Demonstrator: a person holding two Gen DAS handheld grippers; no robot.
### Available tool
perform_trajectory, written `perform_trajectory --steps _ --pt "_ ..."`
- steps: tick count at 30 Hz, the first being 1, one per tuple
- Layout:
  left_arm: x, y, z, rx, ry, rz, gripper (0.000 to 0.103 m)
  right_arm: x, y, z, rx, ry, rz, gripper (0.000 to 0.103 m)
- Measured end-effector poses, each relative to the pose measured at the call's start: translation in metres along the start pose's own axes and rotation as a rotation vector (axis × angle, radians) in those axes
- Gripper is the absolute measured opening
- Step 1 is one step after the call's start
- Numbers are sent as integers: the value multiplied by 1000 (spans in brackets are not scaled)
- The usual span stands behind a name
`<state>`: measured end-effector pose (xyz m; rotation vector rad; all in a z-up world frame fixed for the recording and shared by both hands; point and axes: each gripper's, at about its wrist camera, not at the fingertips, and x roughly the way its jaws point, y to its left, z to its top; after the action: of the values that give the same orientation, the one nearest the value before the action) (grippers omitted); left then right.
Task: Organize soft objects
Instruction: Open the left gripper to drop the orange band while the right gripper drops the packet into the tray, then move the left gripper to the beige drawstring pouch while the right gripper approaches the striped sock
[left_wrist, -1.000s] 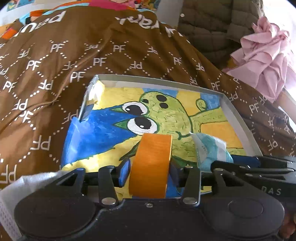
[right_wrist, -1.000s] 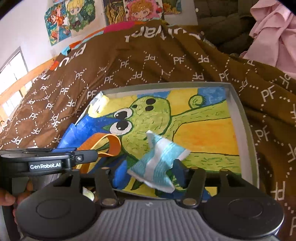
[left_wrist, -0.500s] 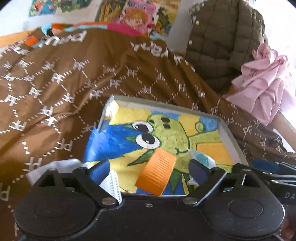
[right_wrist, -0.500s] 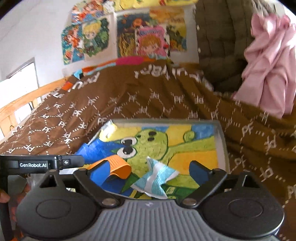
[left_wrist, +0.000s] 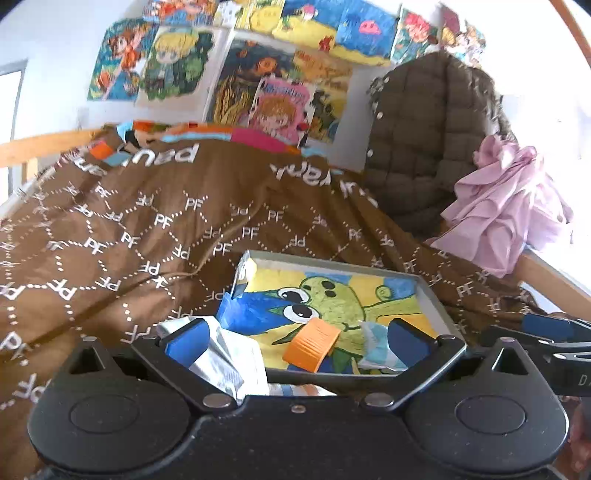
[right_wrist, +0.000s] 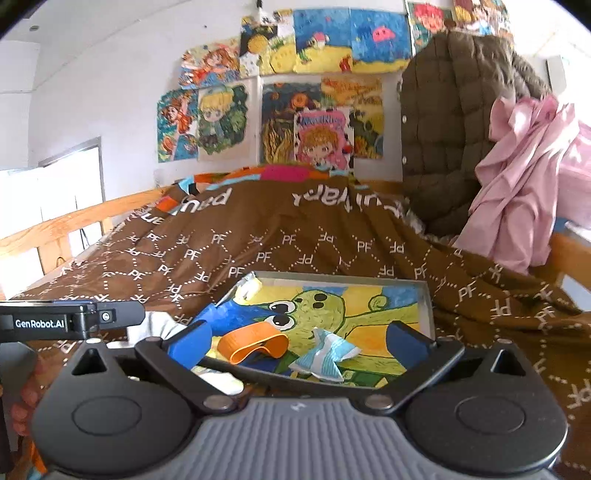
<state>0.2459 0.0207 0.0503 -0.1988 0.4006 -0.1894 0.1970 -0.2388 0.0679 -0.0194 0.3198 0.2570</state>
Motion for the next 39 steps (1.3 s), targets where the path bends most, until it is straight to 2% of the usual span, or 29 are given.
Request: perform_trajectory --steps 8,13,17,21,27,39 --pt "-66 -16 -25 10 -55 0 102 -61 14 -26 -38 -23 -23 103" --pt "-96 -26 -50 21 -37 -18 102 -86 22 -51 -70 -3 -52 103" --pt "-114 -33 -73 32 -10 -31 102 -95 23 -67 -53 62 -63 103" --pt "-125 -35 -96 34 14 -45 102 -101 20 -81 -26 124 -71 103" --pt "-129 -37 -122 36 70 -47 102 -103 18 -94 -23 158 -80 103" --pt "-131 -43 -144 72 148 -43 102 -96 10 -108 -19 226 -77 103"
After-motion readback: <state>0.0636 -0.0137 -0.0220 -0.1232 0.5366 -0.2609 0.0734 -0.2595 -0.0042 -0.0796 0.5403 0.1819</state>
